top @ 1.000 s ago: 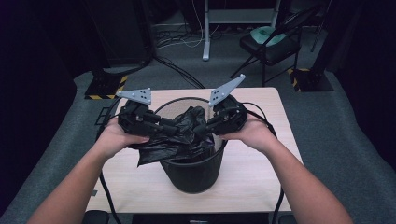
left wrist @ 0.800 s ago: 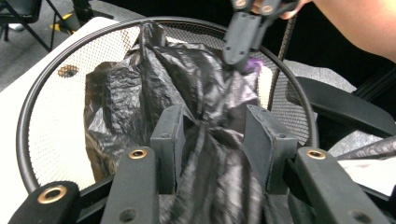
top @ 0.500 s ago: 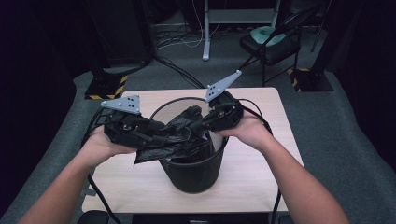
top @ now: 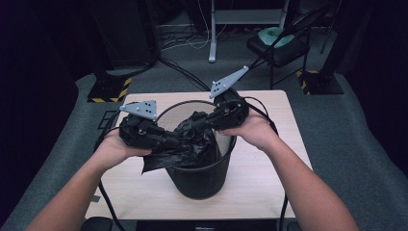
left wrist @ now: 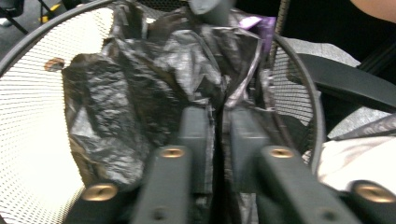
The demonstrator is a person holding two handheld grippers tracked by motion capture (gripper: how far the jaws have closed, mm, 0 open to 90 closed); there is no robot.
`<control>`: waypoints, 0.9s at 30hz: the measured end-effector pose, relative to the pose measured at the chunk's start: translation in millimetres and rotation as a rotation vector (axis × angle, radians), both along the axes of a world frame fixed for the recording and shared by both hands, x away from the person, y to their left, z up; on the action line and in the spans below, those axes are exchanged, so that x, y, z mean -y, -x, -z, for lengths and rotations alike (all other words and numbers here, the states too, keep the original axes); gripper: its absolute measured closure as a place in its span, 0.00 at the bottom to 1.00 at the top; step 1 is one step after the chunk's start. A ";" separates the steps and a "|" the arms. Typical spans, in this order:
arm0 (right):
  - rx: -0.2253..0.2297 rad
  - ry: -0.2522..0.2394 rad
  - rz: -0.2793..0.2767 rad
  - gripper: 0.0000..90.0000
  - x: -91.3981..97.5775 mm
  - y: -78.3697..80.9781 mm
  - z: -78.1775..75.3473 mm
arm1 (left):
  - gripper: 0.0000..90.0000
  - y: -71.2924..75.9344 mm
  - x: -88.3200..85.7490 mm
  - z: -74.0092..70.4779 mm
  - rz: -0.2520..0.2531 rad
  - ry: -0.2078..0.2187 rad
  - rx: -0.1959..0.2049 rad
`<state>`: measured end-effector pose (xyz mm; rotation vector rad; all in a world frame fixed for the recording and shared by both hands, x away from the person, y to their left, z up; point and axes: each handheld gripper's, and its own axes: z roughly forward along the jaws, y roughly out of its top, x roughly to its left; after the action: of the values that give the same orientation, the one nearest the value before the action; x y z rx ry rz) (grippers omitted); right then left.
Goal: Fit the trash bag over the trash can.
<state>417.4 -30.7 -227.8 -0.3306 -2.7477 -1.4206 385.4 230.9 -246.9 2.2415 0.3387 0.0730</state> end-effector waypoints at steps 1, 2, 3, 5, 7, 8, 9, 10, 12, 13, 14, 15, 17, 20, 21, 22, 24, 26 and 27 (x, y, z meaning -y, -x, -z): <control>0.003 -0.002 0.005 0.99 0.6 0.9 -0.3 | 0.94 -2.4 -0.2 0.7 -0.008 0.005 -0.005; 0.008 -0.005 0.009 0.99 2.1 2.1 -1.3 | 0.96 -4.9 -0.6 1.5 -0.011 0.012 -0.009; 0.015 -0.014 0.009 0.94 4.0 3.6 -2.6 | 0.97 -7.9 -0.9 2.4 -0.023 0.022 -0.019; 0.011 -0.032 -0.004 0.91 7.8 6.9 -5.4 | 0.98 -12.2 -0.8 3.8 -0.047 0.039 -0.033; 0.025 -0.027 -0.018 0.84 9.9 12.5 -7.5 | 0.98 -15.7 -0.5 4.5 -0.060 0.045 -0.041; 0.027 -0.025 -0.025 0.82 10.2 14.3 -7.8 | 0.98 -17.4 -0.3 4.7 -0.064 0.048 -0.044; 0.031 -0.019 -0.042 0.81 10.3 16.7 -7.6 | 0.98 -19.2 -0.2 4.8 -0.066 0.051 -0.048; 0.033 -0.006 -0.051 0.79 9.8 20.1 -6.8 | 0.98 -19.7 -0.1 4.8 -0.070 0.054 -0.051; 0.031 0.020 -0.071 0.77 8.9 23.4 -3.5 | 0.98 -21.1 -0.5 4.3 -0.072 0.055 -0.051; 0.027 0.034 -0.077 0.76 8.5 24.0 -1.7 | 0.98 -21.8 -1.0 4.0 -0.073 0.055 -0.051; 0.029 0.060 -0.074 0.75 8.2 24.1 1.4 | 0.98 -22.3 -1.5 3.8 -0.070 0.055 -0.051; 0.031 0.071 -0.067 0.74 8.1 23.5 3.4 | 0.98 -22.3 -1.8 3.6 -0.070 0.056 -0.054; 0.037 0.097 -0.049 0.69 8.0 21.5 8.1 | 0.98 -22.2 -2.4 3.4 -0.068 0.057 -0.056; 0.062 0.131 -0.024 0.62 6.7 19.7 12.4 | 0.98 -22.3 -3.0 3.3 -0.058 0.059 -0.061; 0.074 0.139 -0.022 0.61 5.7 19.6 13.3 | 0.98 -22.6 -3.2 3.4 -0.056 0.060 -0.065; 0.082 0.148 -0.019 0.59 4.4 20.0 14.1 | 0.98 -22.8 -3.3 3.5 -0.053 0.060 -0.067; 0.099 0.155 -0.016 0.57 2.2 20.2 14.8 | 0.98 -22.9 -2.9 3.6 -0.046 0.064 -0.071; 0.109 0.161 -0.013 0.55 -0.5 20.7 15.1 | 0.98 -22.0 -1.9 4.0 -0.032 0.073 -0.080; 0.116 0.165 -0.012 0.53 -1.8 20.5 15.3 | 0.98 -21.1 -1.3 3.9 -0.024 0.070 -0.077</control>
<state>396.9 -28.9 -243.1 -0.2424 -2.9629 -1.2514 406.5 232.1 -250.9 2.1750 0.4040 -0.0128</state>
